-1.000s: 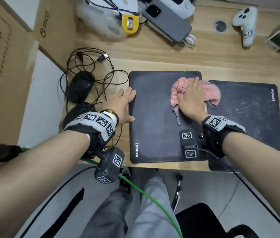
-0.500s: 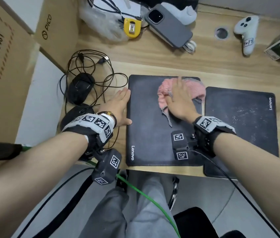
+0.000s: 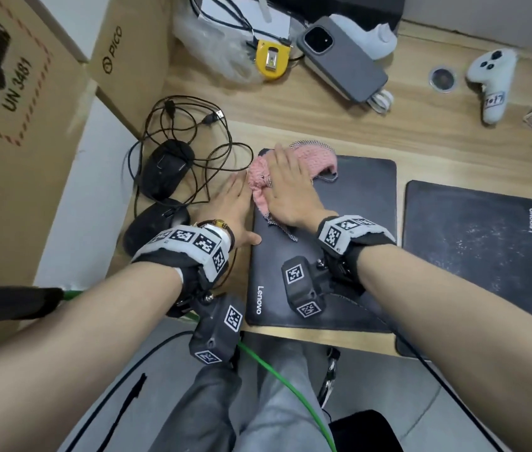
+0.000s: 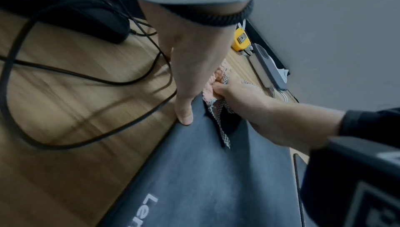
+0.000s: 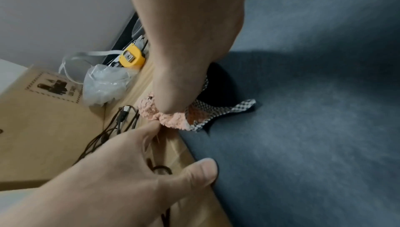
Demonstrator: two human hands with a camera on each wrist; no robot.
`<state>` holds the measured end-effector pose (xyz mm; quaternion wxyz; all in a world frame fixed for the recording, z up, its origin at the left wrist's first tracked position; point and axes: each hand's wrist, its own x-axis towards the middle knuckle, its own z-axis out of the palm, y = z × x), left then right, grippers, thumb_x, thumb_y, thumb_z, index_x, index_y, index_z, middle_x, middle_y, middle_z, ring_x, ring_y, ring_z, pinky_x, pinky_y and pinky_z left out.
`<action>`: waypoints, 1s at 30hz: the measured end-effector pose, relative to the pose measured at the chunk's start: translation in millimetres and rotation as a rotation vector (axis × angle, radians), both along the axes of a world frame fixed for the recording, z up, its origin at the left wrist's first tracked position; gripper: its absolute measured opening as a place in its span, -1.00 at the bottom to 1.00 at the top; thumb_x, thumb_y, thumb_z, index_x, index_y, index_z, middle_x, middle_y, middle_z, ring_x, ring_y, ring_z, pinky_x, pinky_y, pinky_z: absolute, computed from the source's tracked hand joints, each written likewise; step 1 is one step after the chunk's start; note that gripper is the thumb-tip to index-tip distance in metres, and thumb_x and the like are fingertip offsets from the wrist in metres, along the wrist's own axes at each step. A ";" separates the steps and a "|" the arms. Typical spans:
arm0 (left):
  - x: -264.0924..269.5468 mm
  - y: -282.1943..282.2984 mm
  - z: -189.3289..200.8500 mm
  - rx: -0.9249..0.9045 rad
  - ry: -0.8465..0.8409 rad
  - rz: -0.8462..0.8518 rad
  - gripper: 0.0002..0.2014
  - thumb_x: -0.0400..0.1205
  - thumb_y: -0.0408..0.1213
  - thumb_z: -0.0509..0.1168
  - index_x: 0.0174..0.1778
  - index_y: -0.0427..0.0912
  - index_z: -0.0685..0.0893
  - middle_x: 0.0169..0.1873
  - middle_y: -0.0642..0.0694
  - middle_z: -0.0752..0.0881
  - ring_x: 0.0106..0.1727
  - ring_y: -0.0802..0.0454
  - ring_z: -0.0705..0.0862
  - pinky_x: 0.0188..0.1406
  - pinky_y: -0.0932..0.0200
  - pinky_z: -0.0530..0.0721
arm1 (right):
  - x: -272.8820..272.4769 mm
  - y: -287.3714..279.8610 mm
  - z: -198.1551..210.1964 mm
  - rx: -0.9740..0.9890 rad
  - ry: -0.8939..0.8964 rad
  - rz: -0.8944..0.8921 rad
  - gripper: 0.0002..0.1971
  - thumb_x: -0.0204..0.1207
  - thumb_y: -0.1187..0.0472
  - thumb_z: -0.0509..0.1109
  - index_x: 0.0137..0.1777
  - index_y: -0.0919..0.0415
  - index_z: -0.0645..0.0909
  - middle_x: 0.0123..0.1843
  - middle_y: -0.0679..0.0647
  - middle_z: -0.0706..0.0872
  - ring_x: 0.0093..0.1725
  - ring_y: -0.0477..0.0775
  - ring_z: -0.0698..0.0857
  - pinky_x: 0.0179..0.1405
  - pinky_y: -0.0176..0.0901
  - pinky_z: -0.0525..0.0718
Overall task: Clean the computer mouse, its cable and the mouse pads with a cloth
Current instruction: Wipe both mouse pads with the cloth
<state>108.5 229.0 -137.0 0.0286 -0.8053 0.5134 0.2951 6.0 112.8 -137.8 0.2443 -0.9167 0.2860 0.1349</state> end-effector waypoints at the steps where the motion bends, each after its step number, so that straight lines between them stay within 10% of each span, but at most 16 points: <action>1: 0.1 -1.0 -0.6 0.002 0.003 0.004 0.31 0.29 0.16 0.58 0.69 -0.25 -0.20 0.69 -0.13 -0.06 0.70 -0.04 -0.15 0.68 0.01 -0.03 | 0.2 -1.0 1.0 0.001 0.004 0.025 -0.29 0.68 0.12 0.10 0.70 0.27 -0.19 0.73 0.18 -0.26 0.70 0.15 -0.28 0.62 0.03 -0.35; 22: 0.9 -6.0 14.7 0.150 -0.011 0.039 0.39 0.28 0.21 0.56 0.66 -0.27 -0.33 0.66 -0.20 -0.33 0.68 -0.08 -0.30 0.68 -0.10 -0.03 | 7.3 -17.0 7.9 0.072 0.042 0.154 -0.26 0.64 0.20 0.12 0.71 0.18 -0.22 0.73 0.11 -0.28 0.70 0.06 -0.29 0.61 -0.02 -0.36; 30: -6.0 -11.6 24.3 0.238 -0.027 0.044 0.33 0.37 0.12 0.55 0.63 -0.36 -0.37 0.65 -0.25 -0.36 0.68 -0.15 -0.30 0.68 -0.08 -0.03 | -79.3 -61.1 4.4 0.078 0.008 -0.267 -0.27 0.67 0.19 0.13 0.71 0.19 -0.22 0.73 0.11 -0.27 0.70 0.07 -0.26 0.60 -0.01 -0.37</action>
